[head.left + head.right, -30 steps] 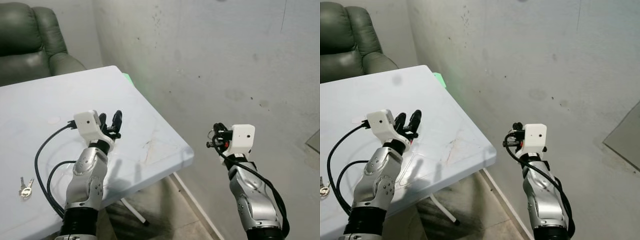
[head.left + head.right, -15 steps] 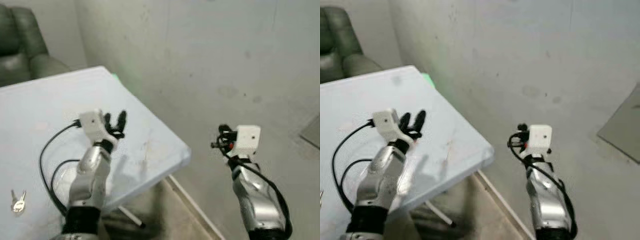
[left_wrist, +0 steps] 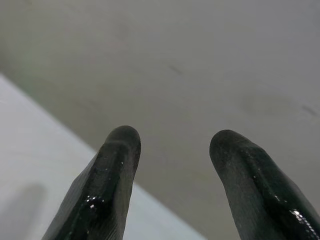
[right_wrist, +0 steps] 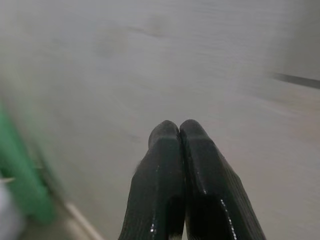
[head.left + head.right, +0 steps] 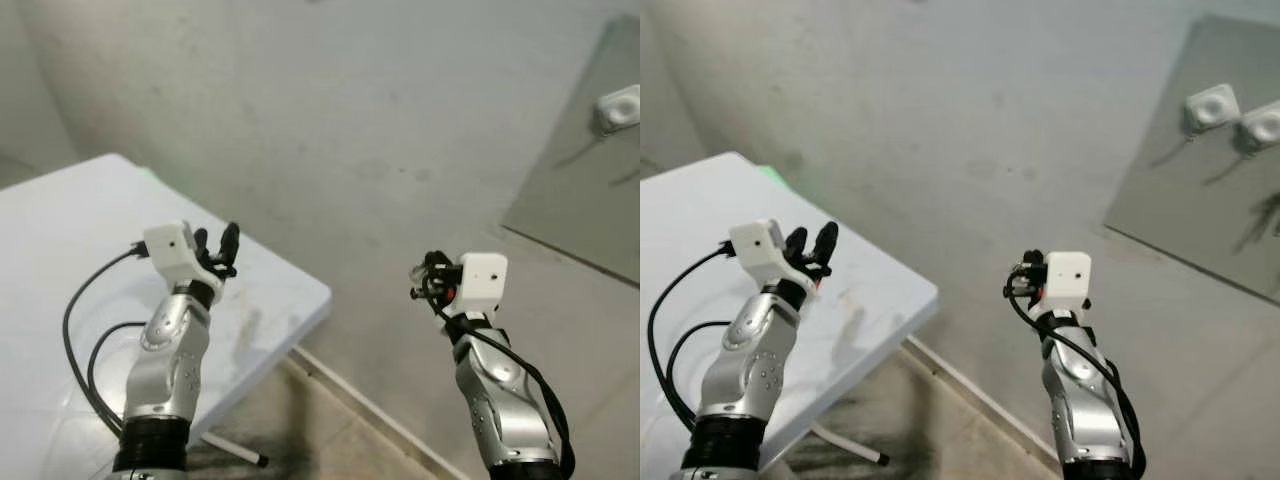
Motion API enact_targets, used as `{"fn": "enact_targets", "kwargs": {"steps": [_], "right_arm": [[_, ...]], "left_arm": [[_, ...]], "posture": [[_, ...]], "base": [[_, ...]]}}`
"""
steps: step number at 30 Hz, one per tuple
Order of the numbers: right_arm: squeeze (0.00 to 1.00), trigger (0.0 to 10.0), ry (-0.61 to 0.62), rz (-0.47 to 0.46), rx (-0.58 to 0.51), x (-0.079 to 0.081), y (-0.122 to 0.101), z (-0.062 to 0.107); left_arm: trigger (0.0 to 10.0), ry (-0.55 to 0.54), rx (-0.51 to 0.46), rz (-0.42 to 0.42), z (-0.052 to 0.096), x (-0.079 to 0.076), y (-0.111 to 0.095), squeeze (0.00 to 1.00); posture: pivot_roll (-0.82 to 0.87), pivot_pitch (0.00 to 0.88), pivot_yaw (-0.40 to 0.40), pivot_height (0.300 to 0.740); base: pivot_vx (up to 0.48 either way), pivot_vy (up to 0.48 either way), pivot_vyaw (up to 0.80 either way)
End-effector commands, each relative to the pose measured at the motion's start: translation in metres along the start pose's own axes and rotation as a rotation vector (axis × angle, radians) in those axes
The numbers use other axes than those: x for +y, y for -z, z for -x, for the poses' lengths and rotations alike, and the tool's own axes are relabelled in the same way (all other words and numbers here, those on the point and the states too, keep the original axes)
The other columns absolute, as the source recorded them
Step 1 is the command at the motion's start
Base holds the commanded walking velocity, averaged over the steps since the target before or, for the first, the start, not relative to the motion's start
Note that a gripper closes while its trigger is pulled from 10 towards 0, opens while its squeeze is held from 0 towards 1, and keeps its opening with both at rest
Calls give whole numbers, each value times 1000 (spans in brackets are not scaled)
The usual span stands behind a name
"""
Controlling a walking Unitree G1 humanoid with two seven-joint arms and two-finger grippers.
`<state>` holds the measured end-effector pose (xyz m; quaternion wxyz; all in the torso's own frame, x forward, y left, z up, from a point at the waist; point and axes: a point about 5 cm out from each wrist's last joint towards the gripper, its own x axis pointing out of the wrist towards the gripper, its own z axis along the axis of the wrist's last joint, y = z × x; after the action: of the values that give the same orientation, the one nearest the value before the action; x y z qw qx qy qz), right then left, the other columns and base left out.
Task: Hang keys on a hook
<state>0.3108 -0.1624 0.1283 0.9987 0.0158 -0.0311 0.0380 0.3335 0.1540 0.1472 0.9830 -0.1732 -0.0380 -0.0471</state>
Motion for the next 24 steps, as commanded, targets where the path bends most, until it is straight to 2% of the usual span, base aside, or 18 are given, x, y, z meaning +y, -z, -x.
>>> {"fn": "enact_targets", "kwargs": {"steps": [1, 24], "right_arm": [[0, 10000, 4, 0, -18, -2, -5, -2], [0, 10000, -10, 17, -18, 0, -6, 0]], "left_arm": [[10000, 21, 6, -11, -1, -4, -1, 0], [10000, 68, 51, -11, 0, -12, 5, 0]], "posture": [[146, 0, 8, 740], [144, 0, 2, 740]], "base": [[0, 0, -719], [0, 0, -717]]}}
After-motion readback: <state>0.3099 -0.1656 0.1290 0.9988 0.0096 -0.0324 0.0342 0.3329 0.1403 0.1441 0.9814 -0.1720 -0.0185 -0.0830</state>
